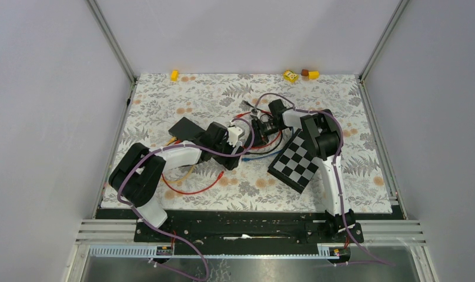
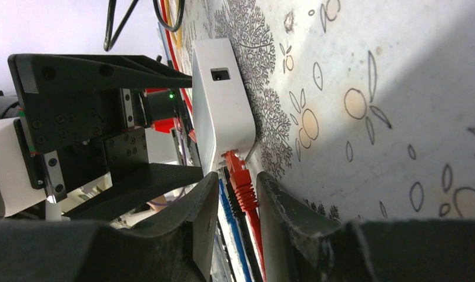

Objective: Pull the plug from the switch port
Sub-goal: Pull the connector from the switch port.

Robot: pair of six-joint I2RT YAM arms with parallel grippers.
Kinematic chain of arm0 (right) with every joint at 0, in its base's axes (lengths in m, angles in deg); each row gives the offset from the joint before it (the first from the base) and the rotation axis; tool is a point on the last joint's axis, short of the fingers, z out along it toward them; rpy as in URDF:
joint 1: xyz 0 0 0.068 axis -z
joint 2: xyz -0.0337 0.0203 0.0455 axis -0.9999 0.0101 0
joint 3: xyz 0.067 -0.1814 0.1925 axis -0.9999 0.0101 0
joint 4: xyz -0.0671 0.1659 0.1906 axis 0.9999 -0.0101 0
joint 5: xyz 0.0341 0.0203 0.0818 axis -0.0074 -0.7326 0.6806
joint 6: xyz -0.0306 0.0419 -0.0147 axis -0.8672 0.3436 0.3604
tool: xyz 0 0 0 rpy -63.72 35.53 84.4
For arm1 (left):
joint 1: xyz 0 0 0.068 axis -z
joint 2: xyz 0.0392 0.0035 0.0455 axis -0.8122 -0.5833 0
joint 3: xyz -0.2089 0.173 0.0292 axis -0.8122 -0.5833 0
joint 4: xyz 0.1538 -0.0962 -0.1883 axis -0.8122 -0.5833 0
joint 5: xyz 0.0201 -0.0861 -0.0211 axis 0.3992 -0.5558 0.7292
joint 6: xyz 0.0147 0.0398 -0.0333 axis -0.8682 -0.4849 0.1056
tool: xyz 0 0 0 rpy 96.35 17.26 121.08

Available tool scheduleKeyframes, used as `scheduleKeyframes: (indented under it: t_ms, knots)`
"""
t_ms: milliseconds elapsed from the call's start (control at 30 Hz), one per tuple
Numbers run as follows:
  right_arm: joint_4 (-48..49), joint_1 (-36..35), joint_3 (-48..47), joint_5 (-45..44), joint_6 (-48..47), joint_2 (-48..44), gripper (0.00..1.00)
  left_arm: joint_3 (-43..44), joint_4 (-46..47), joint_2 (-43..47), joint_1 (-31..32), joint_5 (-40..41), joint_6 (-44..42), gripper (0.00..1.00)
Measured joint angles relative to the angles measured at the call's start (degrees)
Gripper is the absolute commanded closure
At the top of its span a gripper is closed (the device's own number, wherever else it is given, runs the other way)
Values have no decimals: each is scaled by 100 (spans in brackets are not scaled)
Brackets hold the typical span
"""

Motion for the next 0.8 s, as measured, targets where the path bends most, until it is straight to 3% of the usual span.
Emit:
scheduleKeyframes:
  t_ms: [200,800]
  knots:
    - [765,-2,468,-24,748,-175,63,-22,44,0,-2,-76,-39,18]
    - [1045,-13,529,-138,1093,-188,66,-35,83,0,-7,-81,-63,18]
